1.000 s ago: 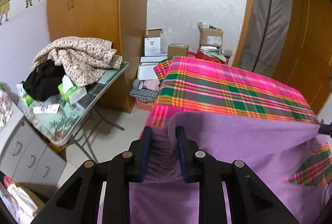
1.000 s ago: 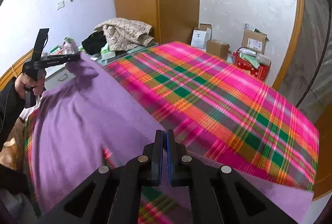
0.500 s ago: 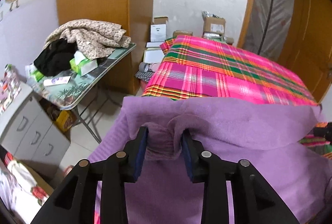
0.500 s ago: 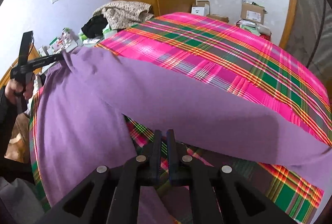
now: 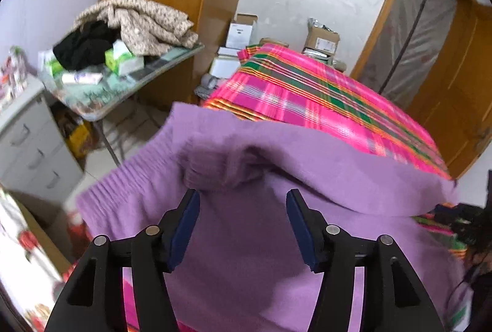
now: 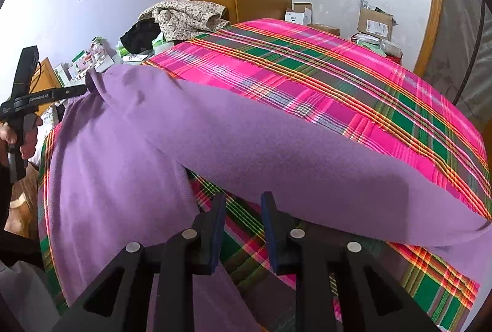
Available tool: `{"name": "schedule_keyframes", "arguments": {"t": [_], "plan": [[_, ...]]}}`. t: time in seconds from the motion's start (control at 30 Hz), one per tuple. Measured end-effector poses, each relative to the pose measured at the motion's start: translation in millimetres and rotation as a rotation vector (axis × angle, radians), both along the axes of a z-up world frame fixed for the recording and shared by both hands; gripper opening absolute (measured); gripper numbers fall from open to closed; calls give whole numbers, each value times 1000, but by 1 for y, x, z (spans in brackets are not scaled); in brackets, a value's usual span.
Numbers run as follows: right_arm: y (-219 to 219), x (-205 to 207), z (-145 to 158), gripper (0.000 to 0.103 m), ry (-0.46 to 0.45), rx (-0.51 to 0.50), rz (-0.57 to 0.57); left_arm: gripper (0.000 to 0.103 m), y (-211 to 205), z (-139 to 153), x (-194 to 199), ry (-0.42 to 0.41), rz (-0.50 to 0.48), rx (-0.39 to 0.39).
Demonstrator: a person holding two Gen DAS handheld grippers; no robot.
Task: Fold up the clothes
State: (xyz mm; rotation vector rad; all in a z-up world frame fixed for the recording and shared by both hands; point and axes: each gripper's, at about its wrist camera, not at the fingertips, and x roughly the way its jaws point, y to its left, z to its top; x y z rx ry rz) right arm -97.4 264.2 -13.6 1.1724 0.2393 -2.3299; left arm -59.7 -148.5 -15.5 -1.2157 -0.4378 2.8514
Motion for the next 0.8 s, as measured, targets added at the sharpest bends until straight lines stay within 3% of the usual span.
{"name": "schedule_keyframes", "arguments": {"t": [0.33,0.63,0.8], "plan": [[-3,1,-3,26,-7,-7,-12,60,35,1,-14,-29,-53,-17],[-5,6,0,29,-3,-9,-26,61,42,6,-15,-28,-30,-43],[-6,7,2,29,6,0,-20,69,31,8,-12,-21,-8,1]]}}
